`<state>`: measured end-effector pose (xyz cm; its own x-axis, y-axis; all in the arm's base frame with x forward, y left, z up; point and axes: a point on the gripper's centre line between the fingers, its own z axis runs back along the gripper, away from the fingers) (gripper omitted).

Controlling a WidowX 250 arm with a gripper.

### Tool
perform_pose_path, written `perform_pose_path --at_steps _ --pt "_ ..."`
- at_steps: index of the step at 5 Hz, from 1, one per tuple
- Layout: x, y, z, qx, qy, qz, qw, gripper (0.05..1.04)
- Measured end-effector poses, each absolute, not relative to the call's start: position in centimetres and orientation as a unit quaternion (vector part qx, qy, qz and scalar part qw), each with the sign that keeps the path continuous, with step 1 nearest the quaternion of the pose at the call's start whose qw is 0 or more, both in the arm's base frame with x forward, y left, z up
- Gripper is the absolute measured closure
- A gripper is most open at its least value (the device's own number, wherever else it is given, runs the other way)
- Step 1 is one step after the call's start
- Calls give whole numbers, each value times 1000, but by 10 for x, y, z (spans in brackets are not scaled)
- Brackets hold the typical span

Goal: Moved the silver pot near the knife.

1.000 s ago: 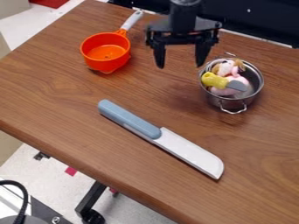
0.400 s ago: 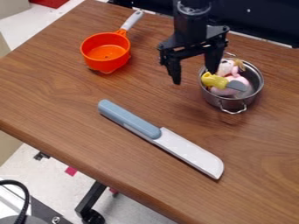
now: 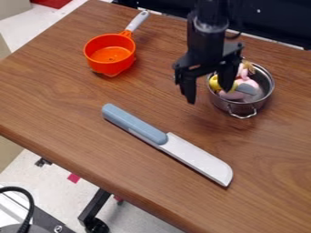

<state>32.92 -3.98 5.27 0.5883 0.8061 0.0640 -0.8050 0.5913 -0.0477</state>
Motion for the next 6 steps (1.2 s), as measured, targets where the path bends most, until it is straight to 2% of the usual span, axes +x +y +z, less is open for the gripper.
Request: perform_pose_path --at_steps 3,4,6 --pt "335 -39 30 22 -39 458 888 85" --pt "343 -39 31 22 -45 459 887 130" --pt "348 -40 27 20 -49 447 893 690"
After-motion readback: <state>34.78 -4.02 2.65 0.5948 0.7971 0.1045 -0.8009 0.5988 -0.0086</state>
